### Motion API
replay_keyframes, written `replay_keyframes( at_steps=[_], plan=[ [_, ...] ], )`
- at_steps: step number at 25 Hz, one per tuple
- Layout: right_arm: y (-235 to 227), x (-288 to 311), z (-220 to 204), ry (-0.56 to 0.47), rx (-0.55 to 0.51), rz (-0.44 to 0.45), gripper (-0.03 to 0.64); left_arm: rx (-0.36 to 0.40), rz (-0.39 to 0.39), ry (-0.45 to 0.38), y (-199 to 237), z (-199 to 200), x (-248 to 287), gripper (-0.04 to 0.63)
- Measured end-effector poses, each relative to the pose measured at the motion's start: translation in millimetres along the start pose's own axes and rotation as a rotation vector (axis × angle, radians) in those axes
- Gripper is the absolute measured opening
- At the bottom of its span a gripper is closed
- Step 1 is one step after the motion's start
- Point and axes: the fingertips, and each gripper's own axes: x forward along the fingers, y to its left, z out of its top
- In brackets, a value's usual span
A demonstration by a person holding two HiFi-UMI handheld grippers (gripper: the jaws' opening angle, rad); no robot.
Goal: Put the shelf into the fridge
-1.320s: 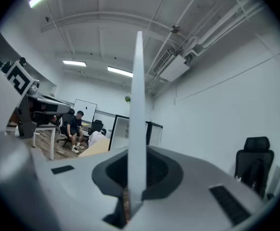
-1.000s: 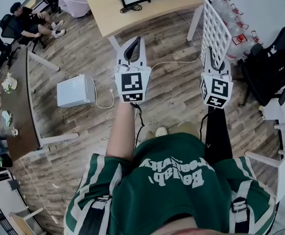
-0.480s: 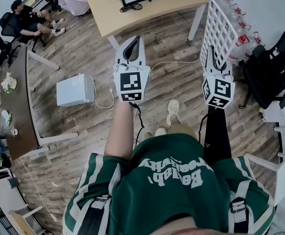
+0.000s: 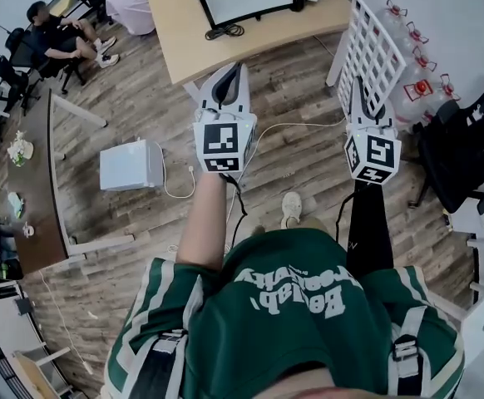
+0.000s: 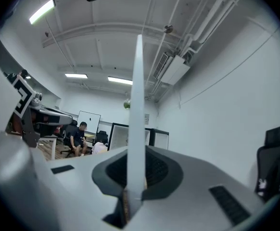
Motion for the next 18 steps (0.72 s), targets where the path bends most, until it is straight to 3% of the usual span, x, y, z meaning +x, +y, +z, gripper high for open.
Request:
replay_keyframes(
  at_steps=[18],
  plan=[
    [-46, 120, -25, -0.020, -0.013, 0.112, 0.031, 0.001, 0.094, 0.049, 14, -25, 117, 0.000]
  ],
)
